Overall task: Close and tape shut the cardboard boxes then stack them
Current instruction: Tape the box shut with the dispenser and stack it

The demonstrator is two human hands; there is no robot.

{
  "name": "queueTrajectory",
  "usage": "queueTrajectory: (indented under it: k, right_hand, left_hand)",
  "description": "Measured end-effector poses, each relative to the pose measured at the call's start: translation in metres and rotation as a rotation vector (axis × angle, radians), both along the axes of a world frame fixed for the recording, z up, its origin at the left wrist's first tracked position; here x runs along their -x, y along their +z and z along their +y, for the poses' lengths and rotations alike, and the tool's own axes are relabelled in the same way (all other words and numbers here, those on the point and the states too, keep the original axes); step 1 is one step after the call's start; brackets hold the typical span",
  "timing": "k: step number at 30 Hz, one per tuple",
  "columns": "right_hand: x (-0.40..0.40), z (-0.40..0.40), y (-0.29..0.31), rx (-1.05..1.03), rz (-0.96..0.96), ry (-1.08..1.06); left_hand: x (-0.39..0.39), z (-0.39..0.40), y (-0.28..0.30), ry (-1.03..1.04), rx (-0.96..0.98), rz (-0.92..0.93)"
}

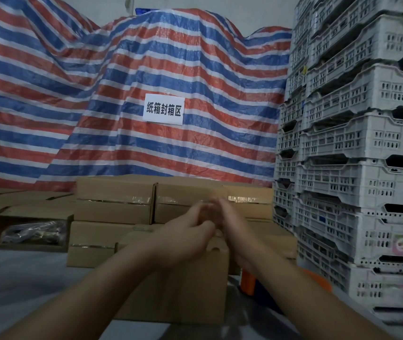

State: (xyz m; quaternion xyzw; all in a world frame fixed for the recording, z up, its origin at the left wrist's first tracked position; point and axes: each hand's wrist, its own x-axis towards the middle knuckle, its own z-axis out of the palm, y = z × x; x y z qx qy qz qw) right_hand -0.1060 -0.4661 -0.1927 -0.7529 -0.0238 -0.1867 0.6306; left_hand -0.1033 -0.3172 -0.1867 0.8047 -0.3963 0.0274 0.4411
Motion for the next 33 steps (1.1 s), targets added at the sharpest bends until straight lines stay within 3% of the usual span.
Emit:
queueTrajectory:
  k: [7,13,17,20,24,28,33]
  right_hand:
    - [-0.002,-0.003,-0.025,-0.199,-0.085,0.034]
    - [0.004,-0.008,-0.046,-0.317,0.124,0.022]
    - [0.015,-0.002,-0.054,-0.305,0.191,-0.047]
    - [0.030,-0.005,-0.067,-0.070,0.150,-0.046]
    - [0.049,0.004,-0.069,0.033,0.174,0.062]
    - [0.049,0.002,-0.080,0.151,0.079,0.036]
    - [0.053,-0.009,-0.061,-0.004,-0.035,-0.045]
  left_hand:
    - [0.002,0.002,0.004,0.021,0.241,0.141]
    - [-0.006,0.032,-0.012,0.305,0.511,-0.105]
    - [-0.020,0.073,-0.033,0.473,0.484,-0.063]
    - [-0.019,0.087,-0.050,0.426,0.426,0.101]
    - [-0.005,0.092,-0.070,0.158,0.438,0.334]
    - [-0.006,0.086,-0.079,0.122,0.500,0.309]
    - [0.000,0.063,-0.050,0.219,0.546,0.149]
